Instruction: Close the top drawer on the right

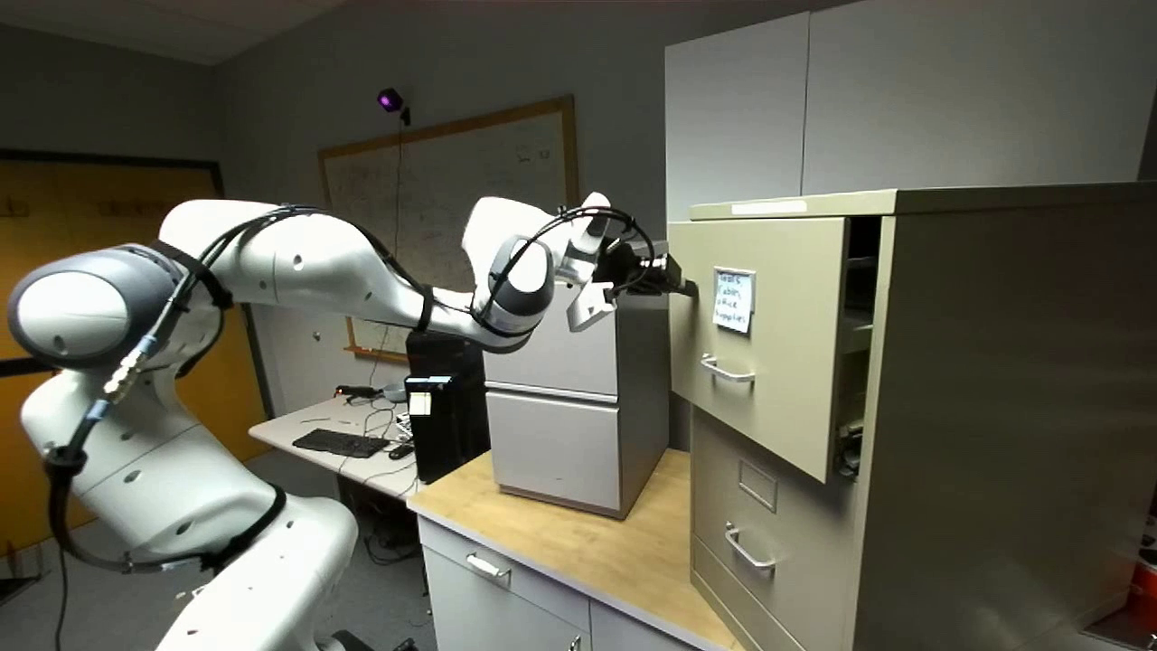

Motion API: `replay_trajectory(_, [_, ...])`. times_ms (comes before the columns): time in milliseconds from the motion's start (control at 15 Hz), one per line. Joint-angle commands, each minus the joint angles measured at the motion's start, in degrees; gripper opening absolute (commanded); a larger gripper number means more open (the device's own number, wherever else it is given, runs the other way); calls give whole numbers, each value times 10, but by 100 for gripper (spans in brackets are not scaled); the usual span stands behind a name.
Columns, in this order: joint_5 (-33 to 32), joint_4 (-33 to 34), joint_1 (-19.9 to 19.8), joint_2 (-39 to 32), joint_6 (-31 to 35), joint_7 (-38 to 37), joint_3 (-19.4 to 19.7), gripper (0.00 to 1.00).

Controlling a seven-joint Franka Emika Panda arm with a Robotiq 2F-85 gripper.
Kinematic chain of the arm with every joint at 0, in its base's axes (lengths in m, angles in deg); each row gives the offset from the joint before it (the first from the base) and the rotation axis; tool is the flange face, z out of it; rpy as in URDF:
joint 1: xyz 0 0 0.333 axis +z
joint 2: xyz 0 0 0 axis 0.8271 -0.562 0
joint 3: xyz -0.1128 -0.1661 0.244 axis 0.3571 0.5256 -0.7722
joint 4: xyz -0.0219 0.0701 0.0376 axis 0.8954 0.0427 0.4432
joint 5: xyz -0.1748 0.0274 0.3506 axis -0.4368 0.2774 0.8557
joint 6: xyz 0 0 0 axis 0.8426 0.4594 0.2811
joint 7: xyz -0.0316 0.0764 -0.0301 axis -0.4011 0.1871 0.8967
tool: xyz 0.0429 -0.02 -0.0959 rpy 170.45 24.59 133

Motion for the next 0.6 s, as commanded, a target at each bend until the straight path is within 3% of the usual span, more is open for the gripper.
replay_trajectory(0, [3, 67, 1, -105, 9, 5, -19, 0])
replay_trajectory(533, [-5, 102, -19, -137, 0, -4, -37, 0])
